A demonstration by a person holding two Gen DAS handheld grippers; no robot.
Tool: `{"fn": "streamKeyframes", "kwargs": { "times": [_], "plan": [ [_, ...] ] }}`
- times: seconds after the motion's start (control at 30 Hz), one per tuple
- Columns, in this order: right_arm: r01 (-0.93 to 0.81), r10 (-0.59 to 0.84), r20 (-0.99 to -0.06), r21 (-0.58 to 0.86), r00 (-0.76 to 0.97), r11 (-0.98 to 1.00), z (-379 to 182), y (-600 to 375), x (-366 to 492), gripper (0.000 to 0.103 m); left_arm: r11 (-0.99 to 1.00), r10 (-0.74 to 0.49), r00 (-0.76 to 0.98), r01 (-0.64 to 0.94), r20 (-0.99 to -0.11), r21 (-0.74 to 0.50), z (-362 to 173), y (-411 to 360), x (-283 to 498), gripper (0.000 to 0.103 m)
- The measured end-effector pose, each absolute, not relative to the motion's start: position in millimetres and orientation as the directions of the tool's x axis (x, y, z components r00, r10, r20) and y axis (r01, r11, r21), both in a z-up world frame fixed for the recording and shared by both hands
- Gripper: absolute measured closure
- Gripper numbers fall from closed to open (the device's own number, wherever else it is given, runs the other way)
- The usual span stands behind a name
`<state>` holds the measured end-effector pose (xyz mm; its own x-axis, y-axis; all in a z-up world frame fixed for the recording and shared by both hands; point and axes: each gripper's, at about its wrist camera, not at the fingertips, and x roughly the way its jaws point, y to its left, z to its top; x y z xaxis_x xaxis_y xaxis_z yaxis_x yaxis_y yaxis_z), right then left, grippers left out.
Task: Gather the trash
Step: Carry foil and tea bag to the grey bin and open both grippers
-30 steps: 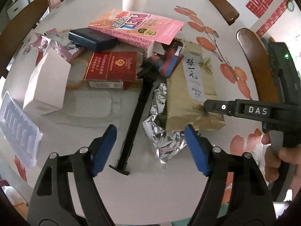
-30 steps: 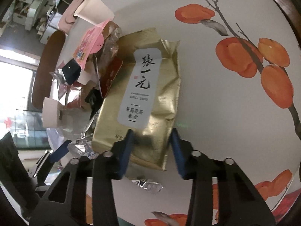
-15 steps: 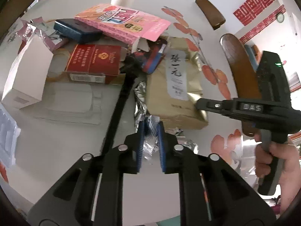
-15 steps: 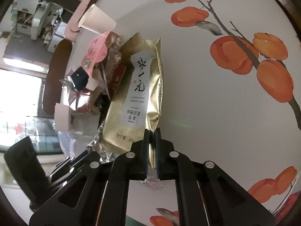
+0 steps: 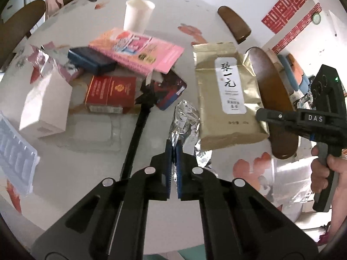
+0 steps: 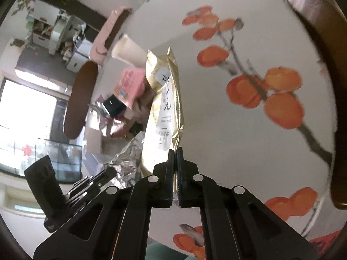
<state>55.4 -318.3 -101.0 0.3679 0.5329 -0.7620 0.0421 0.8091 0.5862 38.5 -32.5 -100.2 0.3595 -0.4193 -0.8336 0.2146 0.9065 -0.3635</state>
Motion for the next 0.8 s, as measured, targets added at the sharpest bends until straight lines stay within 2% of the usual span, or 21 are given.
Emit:
{"fn": "streamKeyframes", "kwargs": {
  "times": [0.23,0.37,0.43,0.6,0.67,0.8],
  "plan": [
    [-0.098,0.579,-0.716,0.593,0.389,0.799,-53,-309,53,0.100,0.918,-0.397,0.446,0.206,-0.802,-0.340,-41,-8,14,0.101],
    [-0.251,0.660,-0.668,0.612,0.344,0.750,-26,-267,57,0.100,0.932,-0.341,0.538,0.083,-0.771,-0.354,-10,39,-14,0.101],
    [-0.341,0.706,-0.644,0.619,0.296,0.707,-13,-234,60,0.100,0.940,-0.279,0.584,0.004,-0.763,-0.340,3,63,-32,0.101],
    [-0.569,0.776,-0.622,0.604,0.102,0.559,4,-121,59,0.100,0.920,-0.033,0.650,-0.276,-0.759,-0.277,23,139,-106,0.101],
    [-0.629,0.776,-0.630,0.593,0.026,0.502,1,-74,52,0.100,0.884,0.062,0.641,-0.391,-0.765,-0.256,18,170,-142,0.101],
    [-0.709,0.738,-0.663,0.582,-0.129,0.399,-10,34,21,0.100,0.766,0.176,0.586,-0.586,-0.791,-0.264,-9,233,-211,0.101]
  ]
}}
